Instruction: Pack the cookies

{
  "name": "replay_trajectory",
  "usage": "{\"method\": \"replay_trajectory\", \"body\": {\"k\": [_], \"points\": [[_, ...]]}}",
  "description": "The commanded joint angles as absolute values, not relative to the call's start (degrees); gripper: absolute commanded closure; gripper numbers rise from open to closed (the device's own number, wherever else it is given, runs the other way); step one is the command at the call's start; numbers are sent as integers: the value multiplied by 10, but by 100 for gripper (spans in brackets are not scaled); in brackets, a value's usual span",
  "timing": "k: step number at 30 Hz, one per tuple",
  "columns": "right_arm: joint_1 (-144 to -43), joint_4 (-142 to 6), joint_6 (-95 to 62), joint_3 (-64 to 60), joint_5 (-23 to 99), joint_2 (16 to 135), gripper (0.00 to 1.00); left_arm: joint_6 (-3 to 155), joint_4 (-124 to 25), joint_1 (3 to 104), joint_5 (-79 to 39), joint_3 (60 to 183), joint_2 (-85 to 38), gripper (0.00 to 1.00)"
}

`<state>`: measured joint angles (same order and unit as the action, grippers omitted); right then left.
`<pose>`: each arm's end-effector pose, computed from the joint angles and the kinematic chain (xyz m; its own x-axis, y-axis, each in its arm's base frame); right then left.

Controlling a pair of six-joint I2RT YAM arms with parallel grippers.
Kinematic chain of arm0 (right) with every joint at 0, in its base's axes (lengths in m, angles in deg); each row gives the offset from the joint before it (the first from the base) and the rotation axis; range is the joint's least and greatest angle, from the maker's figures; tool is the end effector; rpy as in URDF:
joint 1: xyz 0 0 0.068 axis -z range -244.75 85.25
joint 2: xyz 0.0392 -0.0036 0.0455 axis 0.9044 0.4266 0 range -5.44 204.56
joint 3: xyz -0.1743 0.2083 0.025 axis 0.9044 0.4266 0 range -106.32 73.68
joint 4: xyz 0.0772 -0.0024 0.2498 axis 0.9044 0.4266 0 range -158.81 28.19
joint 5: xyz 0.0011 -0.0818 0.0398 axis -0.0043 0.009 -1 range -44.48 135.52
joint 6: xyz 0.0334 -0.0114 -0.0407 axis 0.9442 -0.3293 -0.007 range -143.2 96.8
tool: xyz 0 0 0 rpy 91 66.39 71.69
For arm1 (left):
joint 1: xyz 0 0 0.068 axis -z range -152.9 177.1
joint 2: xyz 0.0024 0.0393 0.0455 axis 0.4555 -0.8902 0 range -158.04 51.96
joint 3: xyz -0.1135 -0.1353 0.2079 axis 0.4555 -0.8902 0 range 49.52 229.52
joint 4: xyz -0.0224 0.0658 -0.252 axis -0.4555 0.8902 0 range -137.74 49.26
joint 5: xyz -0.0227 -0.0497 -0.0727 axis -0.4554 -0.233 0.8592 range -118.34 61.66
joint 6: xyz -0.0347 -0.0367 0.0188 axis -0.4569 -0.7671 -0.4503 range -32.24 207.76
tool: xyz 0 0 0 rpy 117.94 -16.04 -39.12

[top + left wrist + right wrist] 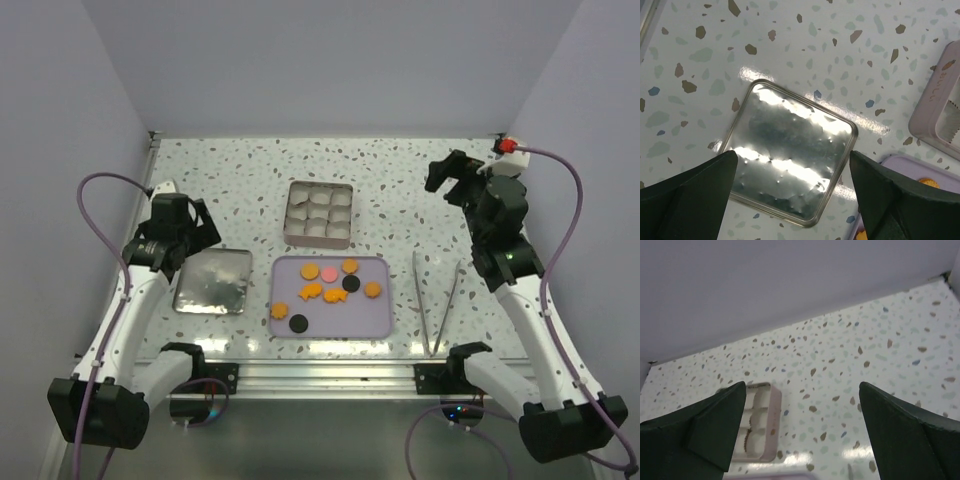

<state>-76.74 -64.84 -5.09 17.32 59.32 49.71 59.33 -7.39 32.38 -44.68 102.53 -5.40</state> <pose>0.2182 0.0377 0.3901 -0.0350 0.3011 -0.9529 0.0444 0.9531 0.2995 0.2034 -0.0087 0.3010 -0.5633 -0.4066 -0.7193 -0.4308 0.8874 -0.1643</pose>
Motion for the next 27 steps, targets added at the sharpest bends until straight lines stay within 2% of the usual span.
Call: {"method": "replay_trajectory", "body": {"k": [1, 4, 8, 13, 27], "points": [[-768, -376, 136, 151, 568, 485, 1, 602, -85, 321, -404, 1004, -45, 0], [-766, -311, 133, 118, 521, 483, 1, 609, -92, 321, -378, 1003, -44, 0], [-766, -241, 164, 109, 520, 472, 1, 620, -108, 321, -354, 991, -44, 0], [-770, -109, 156, 102, 495, 536, 1, 624, -122, 321, -341, 979, -34, 0], [-822, -85, 118, 110, 530, 677, 2, 625, -127, 322, -340, 972, -30, 0]]}}
